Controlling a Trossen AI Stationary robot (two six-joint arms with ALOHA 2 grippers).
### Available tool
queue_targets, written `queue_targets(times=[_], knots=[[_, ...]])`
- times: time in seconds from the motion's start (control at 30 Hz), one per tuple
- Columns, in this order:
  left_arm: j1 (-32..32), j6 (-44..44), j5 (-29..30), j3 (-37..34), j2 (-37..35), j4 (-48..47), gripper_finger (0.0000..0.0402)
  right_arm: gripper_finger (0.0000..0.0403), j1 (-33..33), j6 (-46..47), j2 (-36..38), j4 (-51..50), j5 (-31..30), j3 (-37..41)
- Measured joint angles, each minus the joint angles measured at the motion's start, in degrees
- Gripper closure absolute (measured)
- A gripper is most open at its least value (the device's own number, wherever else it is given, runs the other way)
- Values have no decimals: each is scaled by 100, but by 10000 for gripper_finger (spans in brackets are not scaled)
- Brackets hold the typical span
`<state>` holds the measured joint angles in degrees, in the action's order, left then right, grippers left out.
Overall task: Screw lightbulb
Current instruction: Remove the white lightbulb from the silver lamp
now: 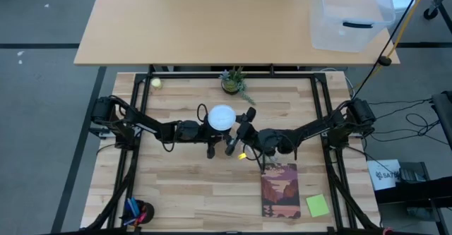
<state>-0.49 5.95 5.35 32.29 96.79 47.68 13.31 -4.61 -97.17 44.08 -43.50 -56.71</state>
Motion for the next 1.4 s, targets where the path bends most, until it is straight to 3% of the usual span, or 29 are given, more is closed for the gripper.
queue_targets(times=[0.23, 0.67, 0.93, 1.2, 1.4], knots=[[0, 12, 1, 2, 0, 0, 356, 152, -244, 257, 0, -189, 558, -29], [7, -21, -141, 4, -4, -107, 356, 245, -391, 96, 12, -291, 1077, -26], [5, -167, -476, 2, -7, -127, 356, 223, -661, 244, 41, -463, 2230, -27], [-4, -235, -715, 4, -4, -143, 356, 257, -969, 89, 252, -980, 3319, -26], [-11, -291, -877, 11, -2, -133, 356, 261, -1167, -21, 437, -1312, 4143, -24]])
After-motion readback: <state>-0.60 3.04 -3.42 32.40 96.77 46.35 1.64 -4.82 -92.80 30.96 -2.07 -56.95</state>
